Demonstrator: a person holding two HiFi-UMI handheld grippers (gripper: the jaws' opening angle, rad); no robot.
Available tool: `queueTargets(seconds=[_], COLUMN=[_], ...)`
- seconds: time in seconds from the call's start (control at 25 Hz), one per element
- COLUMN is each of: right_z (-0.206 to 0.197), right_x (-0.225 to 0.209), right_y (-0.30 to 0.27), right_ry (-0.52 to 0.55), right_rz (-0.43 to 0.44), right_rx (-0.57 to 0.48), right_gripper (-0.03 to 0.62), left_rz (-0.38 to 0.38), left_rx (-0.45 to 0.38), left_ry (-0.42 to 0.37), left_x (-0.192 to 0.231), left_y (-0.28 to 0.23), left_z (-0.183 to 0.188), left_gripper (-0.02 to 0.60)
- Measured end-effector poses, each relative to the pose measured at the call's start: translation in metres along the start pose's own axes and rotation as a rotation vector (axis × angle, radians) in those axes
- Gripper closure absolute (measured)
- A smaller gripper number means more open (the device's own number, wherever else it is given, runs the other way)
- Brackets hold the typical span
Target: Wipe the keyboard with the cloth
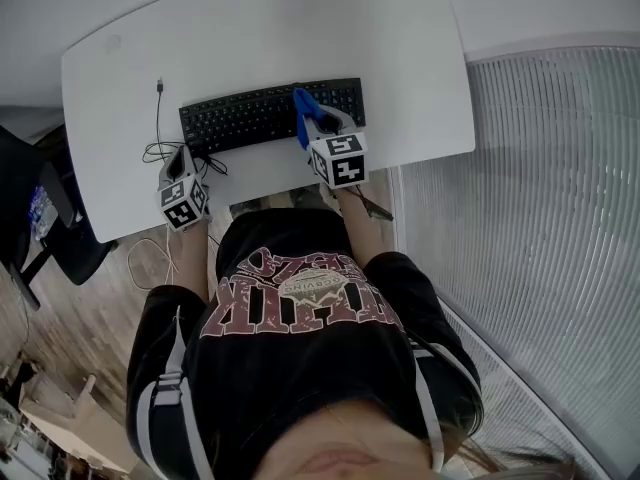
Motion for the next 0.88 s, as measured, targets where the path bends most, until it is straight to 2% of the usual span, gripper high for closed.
queueTargets(seconds=[0.24, 0.44, 0.88], right_z=[0.0, -0.002, -0.007], right_x=[0.06, 0.103, 0.182], right_y=[-0.019, -0.038, -0.065], right_ry=[0.066, 0.078, 0.101], right_rz=[0.137, 0.237, 0.391], right_rx=[0.005, -0.001, 0.021], right_gripper=[0.53, 0.53, 0.53], left_rz=[-0.041, -0.083, -0.196], left_rx=[0.017, 0.036, 0.049], left_ry=[0.003, -0.018, -0.018], left_x=[0.009, 0.014, 0.004], left_y=[0.011, 0.014, 0.016], left_z=[-0.005, -0.01, -0.01], left_gripper=[0.552, 0.552, 0.552])
Point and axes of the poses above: the fingertips, and each gripper's own axes: y backward along the fingers, x to its left, z out of its top, the point moved 7 cm from there along y, backward along the fingers, and after that the axes turned 13 degrees about -x, right-handed, at the moved point
